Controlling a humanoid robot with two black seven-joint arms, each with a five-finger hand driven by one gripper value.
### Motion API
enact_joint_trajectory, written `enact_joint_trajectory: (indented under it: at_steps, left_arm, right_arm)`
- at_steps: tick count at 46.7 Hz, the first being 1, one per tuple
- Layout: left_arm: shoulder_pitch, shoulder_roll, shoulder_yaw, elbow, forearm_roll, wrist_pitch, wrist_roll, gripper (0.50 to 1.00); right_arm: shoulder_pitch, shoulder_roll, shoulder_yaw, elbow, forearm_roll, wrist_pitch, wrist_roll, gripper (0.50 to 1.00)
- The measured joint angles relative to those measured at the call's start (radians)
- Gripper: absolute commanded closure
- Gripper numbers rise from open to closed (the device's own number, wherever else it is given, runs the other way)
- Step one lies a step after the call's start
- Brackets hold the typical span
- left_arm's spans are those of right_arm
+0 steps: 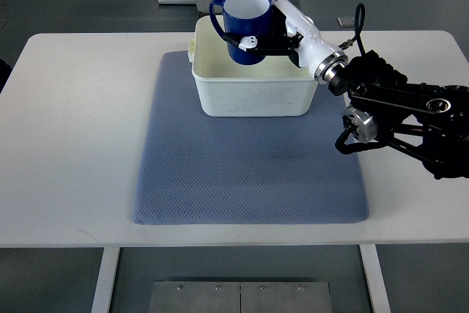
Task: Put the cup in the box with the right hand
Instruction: 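Carry the held mug up and over the white tub, then lower the mug into the tub and open the right hand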
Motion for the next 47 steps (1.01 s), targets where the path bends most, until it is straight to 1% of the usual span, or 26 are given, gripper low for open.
enact_joint_trajectory:
  at_steps: [12, 20, 24, 30, 35, 42, 47]
  left_arm:
    - [0.0, 0.0, 0.0, 0.0, 0.0, 0.0, 0.0, 0.5]
    - [0.0, 0.0, 0.0, 0.0, 0.0, 0.0, 0.0, 0.5]
    - [0.0, 0.0, 0.0, 0.0, 0.0, 0.0, 0.0, 0.5]
    - [0.0, 0.0, 0.0, 0.0, 0.0, 0.0, 0.0, 0.5]
    - [0.0, 0.0, 0.0, 0.0, 0.0, 0.0, 0.0, 0.5]
    - [0.0, 0.0, 0.0, 0.0, 0.0, 0.0, 0.0, 0.5]
    - [0.001, 0.0, 0.0, 0.0, 0.0, 0.0, 0.0, 0.5]
  right_arm:
    - [0.025, 0.089, 0.0, -0.223, 0.079, 0.08, -0.029, 1.0]
    - [0.019, 0.113, -0.002, -0.301, 0.08, 0.115, -0.037, 1.0]
    - [0.012, 0.142, -0.002, -0.366, 0.08, 0.136, -0.046, 1.0]
    - [0.001, 0.203, -0.001, -0.469, 0.08, 0.189, -0.047, 1.0]
    - [-0.01, 0.231, 0.0, -0.542, 0.08, 0.223, -0.05, 1.0]
    - [-0.01, 0.261, 0.003, -0.614, 0.08, 0.258, -0.051, 1.0]
    - [-0.018, 0.267, 0.003, -0.631, 0.08, 0.276, -0.051, 1.0]
